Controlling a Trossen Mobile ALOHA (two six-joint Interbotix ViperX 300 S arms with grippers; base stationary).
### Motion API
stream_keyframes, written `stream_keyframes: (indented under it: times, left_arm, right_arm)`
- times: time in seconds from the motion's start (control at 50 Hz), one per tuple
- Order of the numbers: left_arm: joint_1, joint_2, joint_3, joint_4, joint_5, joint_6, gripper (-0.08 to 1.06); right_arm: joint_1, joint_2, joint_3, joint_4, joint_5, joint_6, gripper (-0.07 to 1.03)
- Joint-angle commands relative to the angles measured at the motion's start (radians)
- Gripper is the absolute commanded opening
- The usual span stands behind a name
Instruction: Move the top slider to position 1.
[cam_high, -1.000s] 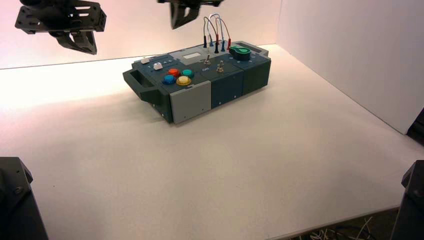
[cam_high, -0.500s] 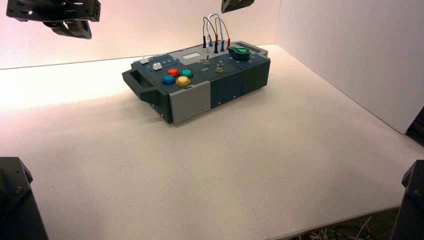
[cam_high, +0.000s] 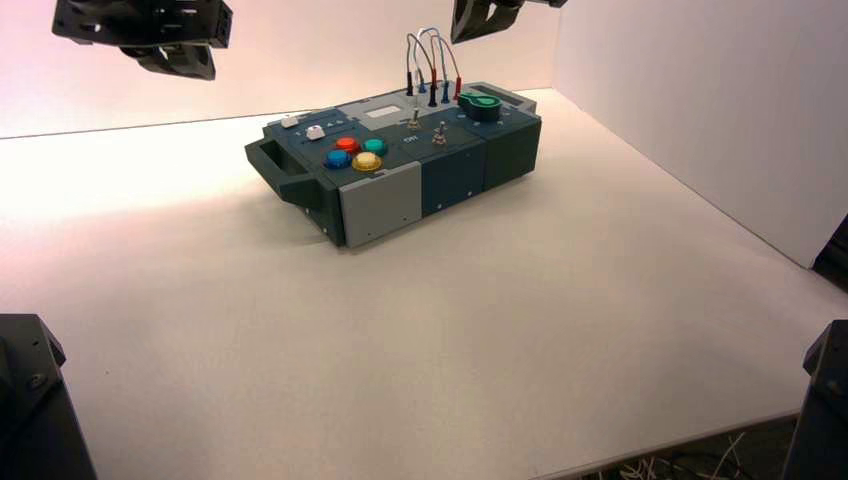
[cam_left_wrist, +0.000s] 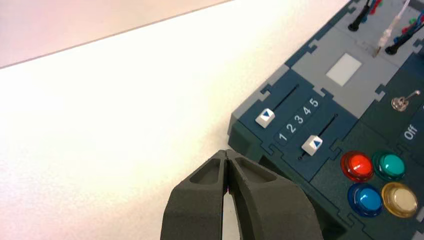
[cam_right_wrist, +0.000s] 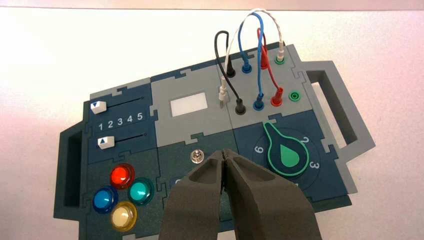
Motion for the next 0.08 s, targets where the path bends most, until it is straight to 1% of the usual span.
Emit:
stream_keyframes:
  times: [0.02,0.08]
  left_arm:
    - [-0.011,-0.003,-0.009,0.0,-0.009,-0.002,-0.03]
    - [-0.011,-0.002,-0.008,-0.002,-0.009,-0.002,-0.03]
  right_arm:
    - [0.0,-0.015,-0.012,0.006,0.003,0.005,-0.02]
    - [0.0,-0.017,-0.009,0.006,0.005,0.003,-0.02]
